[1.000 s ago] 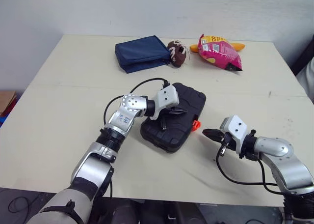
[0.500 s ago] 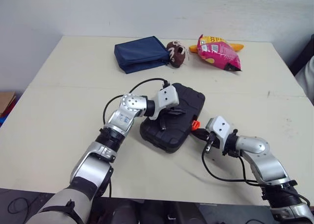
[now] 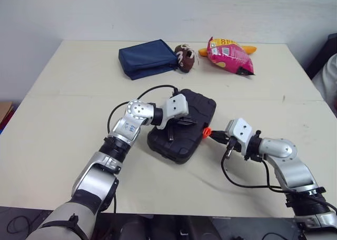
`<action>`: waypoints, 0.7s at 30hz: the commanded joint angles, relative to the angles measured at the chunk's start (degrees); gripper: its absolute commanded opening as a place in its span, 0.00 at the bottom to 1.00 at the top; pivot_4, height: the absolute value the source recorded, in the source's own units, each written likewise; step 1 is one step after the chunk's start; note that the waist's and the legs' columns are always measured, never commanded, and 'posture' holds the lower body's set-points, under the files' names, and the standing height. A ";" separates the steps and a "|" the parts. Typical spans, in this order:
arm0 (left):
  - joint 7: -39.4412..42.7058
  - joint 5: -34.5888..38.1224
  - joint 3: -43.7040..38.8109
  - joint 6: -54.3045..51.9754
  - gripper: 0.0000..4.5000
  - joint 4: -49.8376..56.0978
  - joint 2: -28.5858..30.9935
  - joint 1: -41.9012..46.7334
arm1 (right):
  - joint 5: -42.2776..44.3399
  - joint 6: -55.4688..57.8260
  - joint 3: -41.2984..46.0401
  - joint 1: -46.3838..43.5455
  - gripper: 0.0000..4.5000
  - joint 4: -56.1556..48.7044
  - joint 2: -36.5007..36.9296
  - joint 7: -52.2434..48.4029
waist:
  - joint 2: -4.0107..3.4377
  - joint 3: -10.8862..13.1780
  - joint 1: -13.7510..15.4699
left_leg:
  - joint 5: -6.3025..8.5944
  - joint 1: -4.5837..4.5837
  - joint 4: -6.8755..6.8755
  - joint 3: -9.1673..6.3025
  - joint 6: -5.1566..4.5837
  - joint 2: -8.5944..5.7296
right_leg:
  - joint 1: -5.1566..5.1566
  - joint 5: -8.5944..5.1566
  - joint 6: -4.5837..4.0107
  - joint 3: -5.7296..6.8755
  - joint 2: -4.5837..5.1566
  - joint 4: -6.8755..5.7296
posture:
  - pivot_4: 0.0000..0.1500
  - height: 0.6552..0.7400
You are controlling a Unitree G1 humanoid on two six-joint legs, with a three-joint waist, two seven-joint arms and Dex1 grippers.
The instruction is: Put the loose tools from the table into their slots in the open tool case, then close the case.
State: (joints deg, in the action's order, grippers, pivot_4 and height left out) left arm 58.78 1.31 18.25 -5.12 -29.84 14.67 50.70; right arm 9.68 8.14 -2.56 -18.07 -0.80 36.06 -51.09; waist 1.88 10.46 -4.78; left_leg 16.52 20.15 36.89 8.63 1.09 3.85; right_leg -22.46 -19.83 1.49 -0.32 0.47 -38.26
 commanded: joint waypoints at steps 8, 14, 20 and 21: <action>-0.61 -3.14 2.31 0.65 0.02 -6.22 -0.49 -5.22 | 3.34 -1.01 1.86 -2.51 0.00 -2.82 -0.45 -2.38 | 0.28 -0.63 0.40 | 0.02 0.00 -0.22 -0.04 -0.04 -0.05 | 0.03 -0.01 0.00 0.01 0.06 0.23 | 1.00 1.00; 1.19 6.72 -8.50 12.17 0.02 2.42 2.60 -6.06 | 7.23 -1.71 10.64 2.22 0.00 -5.25 7.92 -6.52 | 0.27 -0.56 0.62 | 0.01 0.05 -0.32 -0.04 -0.05 -0.05 | -0.05 0.00 -0.01 0.02 0.07 0.27 | 1.00 1.00; 8.28 14.45 -16.96 8.06 0.41 13.09 16.43 -9.22 | 11.62 -3.07 19.77 5.32 0.00 -1.83 14.81 -11.20 | 0.19 0.20 -0.03 | -0.29 0.16 -0.86 -0.03 0.29 0.00 | -0.39 -0.01 -0.03 0.02 -0.10 0.30 | 1.00 1.00; 8.36 14.85 -17.11 7.34 0.51 13.61 17.10 -9.61 | 11.65 -3.64 19.96 5.46 0.00 -1.79 14.88 -11.34 | 0.13 0.23 0.11 | -0.30 0.16 -0.88 -0.03 0.30 0.01 | -0.39 -0.02 -0.04 0.03 -0.10 0.31 | 1.00 1.00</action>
State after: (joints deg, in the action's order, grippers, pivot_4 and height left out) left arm 66.23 14.19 1.87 3.25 -19.48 31.94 41.45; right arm 19.65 6.40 15.99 -12.31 -1.63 50.77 -61.53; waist 2.01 10.69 -4.67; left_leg 16.21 20.31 36.02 8.60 1.38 3.85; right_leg -22.84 -19.87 1.44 -0.29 0.38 -37.93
